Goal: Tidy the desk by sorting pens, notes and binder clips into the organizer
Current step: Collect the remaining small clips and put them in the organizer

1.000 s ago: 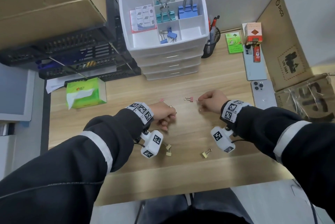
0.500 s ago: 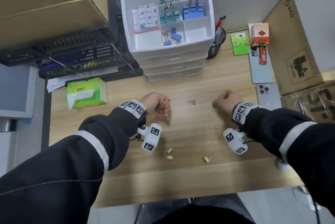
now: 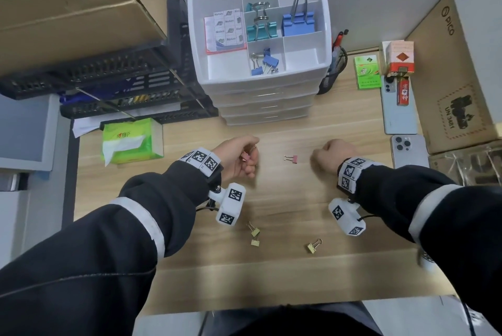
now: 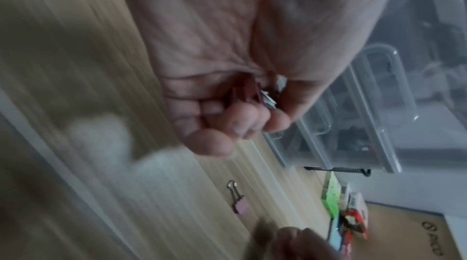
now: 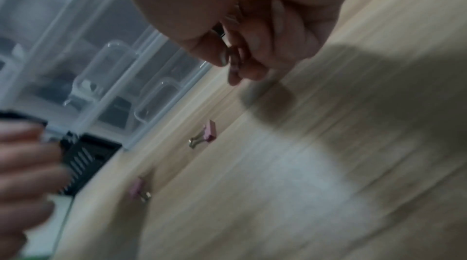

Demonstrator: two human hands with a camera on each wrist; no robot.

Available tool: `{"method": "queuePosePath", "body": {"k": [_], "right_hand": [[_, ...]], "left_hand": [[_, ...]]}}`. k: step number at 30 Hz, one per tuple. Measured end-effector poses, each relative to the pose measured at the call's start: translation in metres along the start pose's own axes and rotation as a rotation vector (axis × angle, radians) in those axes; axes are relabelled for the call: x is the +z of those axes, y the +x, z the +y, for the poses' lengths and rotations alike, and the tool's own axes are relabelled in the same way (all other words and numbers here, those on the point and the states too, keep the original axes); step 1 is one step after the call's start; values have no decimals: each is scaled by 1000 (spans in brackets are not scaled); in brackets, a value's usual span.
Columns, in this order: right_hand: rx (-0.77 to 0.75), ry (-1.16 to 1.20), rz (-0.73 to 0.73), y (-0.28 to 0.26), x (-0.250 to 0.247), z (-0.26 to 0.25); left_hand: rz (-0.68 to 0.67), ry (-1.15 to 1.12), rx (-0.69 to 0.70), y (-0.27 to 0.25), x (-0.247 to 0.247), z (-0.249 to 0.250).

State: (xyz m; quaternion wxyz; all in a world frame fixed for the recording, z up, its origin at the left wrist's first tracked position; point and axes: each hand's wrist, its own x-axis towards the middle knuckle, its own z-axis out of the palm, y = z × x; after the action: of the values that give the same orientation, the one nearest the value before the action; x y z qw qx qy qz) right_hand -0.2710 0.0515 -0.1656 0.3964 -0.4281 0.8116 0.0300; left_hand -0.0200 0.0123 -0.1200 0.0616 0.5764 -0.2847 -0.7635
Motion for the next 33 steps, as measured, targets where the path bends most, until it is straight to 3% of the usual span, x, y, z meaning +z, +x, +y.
{"method": "queuePosePath", "body": {"k": [4,7,9,11,13,17,21,24,30,33], "right_hand": [[34,285,-192,7,-1,-12],[240,884,-473,9,6,-14],[241,1018,-545,10,6,-17],[161,965,-475,11,8,-21],[3,760,-300,8,10,-27],[-188,341,-86,5,16,-25],[-368,-25,-87,14,23,-17],[-465,-203,-37,18,30,-10],[-513,-276,-72,19,32,-12],[-426,-130,-118,18,28,-16]], "left_hand": [[125,101,-14,5,-5,-5],[172,156,-10,10,-13,-11],[199,195,0,13,-17,-13],[224,233,28,15,-19,-13],[246,292,45,17,-19,-12],[375,677,154,30,-22,-14],[318,1127,259,33,-28,-23],[252,1256,274,37,-31,-26],[243,1358,329,47,-33,-26],[243,1424,347,51,-35,-24]]}}
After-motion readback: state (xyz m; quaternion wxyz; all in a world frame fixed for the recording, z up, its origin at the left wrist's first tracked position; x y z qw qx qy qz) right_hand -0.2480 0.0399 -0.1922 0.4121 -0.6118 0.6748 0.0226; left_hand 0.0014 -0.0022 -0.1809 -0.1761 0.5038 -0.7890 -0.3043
